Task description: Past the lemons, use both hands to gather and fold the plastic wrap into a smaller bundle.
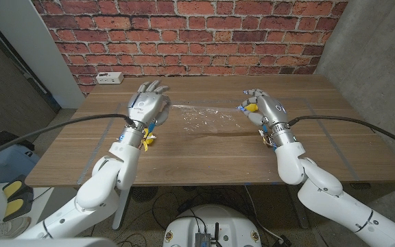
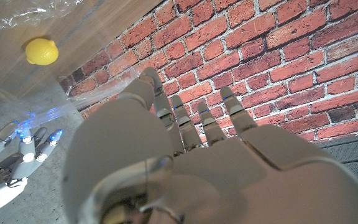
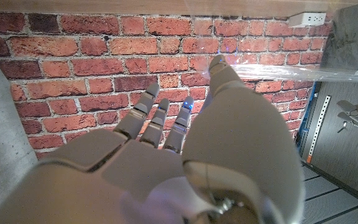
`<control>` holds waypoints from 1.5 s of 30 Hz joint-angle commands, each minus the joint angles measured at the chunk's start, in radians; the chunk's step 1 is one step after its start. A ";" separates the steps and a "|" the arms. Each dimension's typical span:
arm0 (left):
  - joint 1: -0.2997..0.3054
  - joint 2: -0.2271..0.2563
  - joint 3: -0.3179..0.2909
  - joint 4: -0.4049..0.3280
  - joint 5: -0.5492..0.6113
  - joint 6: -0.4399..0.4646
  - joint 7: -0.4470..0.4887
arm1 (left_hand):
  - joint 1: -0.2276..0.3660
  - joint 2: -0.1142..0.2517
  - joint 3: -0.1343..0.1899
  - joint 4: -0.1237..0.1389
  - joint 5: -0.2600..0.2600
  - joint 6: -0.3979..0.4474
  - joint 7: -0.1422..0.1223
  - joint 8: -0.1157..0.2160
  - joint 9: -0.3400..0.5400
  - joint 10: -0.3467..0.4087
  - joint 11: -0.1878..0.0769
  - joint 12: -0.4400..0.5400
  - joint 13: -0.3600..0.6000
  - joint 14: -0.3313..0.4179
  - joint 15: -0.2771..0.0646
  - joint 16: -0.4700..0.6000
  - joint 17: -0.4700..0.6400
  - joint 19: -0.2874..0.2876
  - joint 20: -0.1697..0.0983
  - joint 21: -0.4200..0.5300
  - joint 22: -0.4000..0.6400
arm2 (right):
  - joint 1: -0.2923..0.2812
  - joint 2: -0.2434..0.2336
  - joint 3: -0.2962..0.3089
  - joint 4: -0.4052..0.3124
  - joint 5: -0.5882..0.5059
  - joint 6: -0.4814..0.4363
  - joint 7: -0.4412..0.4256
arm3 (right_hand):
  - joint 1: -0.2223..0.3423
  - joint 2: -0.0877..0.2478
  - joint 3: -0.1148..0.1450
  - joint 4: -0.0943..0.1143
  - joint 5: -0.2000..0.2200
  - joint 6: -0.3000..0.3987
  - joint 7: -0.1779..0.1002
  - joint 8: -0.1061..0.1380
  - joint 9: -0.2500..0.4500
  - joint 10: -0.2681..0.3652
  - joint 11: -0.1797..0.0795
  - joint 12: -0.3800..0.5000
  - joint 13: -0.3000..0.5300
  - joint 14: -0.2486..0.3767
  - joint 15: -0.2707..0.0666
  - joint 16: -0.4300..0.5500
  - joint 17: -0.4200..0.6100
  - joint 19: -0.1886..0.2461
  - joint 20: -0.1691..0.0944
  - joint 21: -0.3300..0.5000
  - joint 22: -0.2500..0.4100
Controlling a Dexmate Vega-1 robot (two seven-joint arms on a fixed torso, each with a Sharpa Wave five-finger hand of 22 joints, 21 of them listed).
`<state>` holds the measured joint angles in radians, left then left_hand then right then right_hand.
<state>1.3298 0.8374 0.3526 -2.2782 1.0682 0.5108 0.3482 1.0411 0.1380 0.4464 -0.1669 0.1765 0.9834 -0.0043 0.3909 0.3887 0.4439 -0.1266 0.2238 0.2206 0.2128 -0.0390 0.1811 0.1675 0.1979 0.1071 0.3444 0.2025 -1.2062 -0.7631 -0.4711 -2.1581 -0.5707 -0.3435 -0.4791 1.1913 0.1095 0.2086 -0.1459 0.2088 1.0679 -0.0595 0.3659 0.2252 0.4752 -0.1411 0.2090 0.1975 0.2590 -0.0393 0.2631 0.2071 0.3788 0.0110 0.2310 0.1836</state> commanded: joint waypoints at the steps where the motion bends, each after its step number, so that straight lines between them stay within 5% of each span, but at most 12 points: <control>1: -0.065 -0.003 0.028 0.041 -0.008 0.007 -0.015 | 0.007 -0.002 0.005 0.001 0.000 0.037 0.032 0.132 0.183 0.004 0.001 0.001 0.004 0.006 -0.041 0.001 0.001 0.002 0.001 0.010 0.003 | 0.079 0.018 -0.018 0.081 0.027 0.050 0.008 | 0.005 0.007 -0.003 0.002 0.005 0.006 0.004 0.000 0.004 0.010 -0.003 0.001 0.005 0.001 -0.127 0.006 0.004 0.004 0.002 -0.004 0.002; 45: -0.314 -0.051 0.185 0.225 -0.001 0.067 -0.036 | 0.005 -0.001 0.001 0.002 0.001 0.041 0.028 0.122 0.167 0.008 -0.001 0.002 0.004 0.014 -0.049 0.002 0.001 0.007 0.001 0.016 0.002 | 0.338 0.073 -0.119 0.342 0.090 0.157 0.074 | 0.011 0.011 -0.013 0.001 0.006 0.007 0.004 -0.001 0.004 0.012 -0.003 -0.002 0.006 0.002 -0.130 0.006 0.004 0.004 0.001 -0.005 0.002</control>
<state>1.0868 0.8087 0.4859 -2.1032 1.0485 0.5511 0.3293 1.0380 0.1349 0.4462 -0.1670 0.1764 0.9838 -0.0048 0.4080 0.3887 0.4439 -0.1266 0.2239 0.2205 0.2148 -0.0409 0.1811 0.1680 0.1979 0.1071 0.3521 0.2025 -0.9227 -0.7039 -0.5671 -1.8776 -0.5009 -0.2269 -0.4205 1.1952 0.1134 0.2008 -0.1455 0.2088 1.0679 -0.0595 0.3623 0.2253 0.4787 -0.1446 0.2091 0.2026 0.2590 -0.0392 0.2631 0.2071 0.3788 0.0109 0.2241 0.1836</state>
